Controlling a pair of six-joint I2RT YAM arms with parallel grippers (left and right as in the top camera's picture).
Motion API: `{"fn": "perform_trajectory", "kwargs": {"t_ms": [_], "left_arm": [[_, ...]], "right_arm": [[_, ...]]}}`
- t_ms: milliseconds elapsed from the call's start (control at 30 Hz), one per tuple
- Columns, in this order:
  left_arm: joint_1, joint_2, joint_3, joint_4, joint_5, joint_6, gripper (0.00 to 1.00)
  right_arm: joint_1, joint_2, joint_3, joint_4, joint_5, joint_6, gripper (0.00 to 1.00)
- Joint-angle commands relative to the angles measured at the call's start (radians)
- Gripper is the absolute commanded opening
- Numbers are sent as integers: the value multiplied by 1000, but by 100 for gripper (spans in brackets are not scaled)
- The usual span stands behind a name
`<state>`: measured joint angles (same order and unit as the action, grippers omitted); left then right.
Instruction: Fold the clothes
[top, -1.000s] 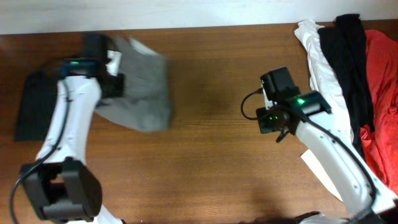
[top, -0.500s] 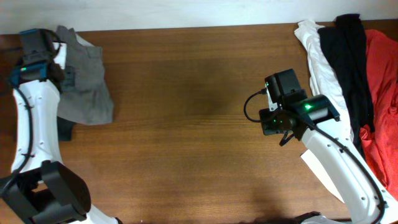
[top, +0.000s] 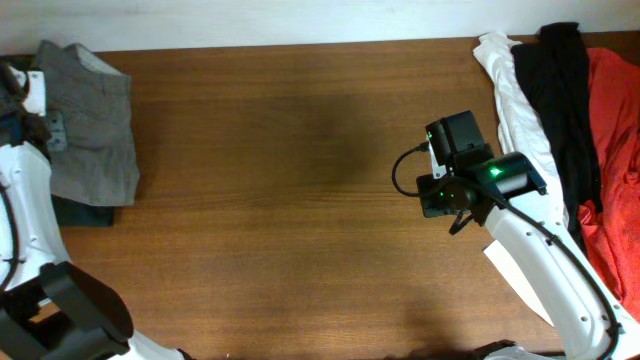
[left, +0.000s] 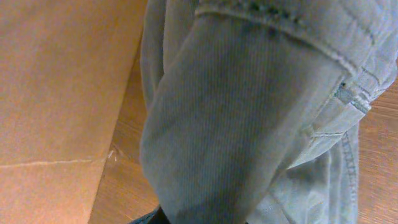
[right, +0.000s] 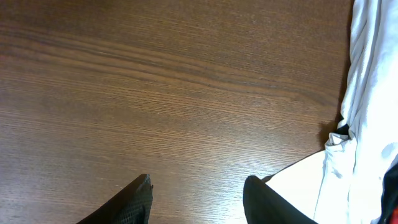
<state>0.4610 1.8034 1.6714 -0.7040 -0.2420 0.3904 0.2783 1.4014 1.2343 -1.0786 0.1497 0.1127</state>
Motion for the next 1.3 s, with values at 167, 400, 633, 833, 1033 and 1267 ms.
{"fn": "perform_trajectory", "kwargs": {"t_ms": [167,400,633,833,1033,1267], "left_arm": [[60,82,27,43,97,8,0],[89,126,27,76,97,8,0],[128,162,27,80,-33,-158,62],[138,161,27,72,-200,-290,99],[122,159,27,65,-95,-319,99],[25,149,27,64,87,-303,99]], "right_arm": [[-6,-14,13,-6,20,11,52],[-6,-14,13,-8,20,12,52],[-6,-14,13,-7,20,12,52],[-6,-14,13,-7,20,12,53],[-6,-14,13,-6,19,12,54],[-6,-14,13,40,-3,12,69]]}}
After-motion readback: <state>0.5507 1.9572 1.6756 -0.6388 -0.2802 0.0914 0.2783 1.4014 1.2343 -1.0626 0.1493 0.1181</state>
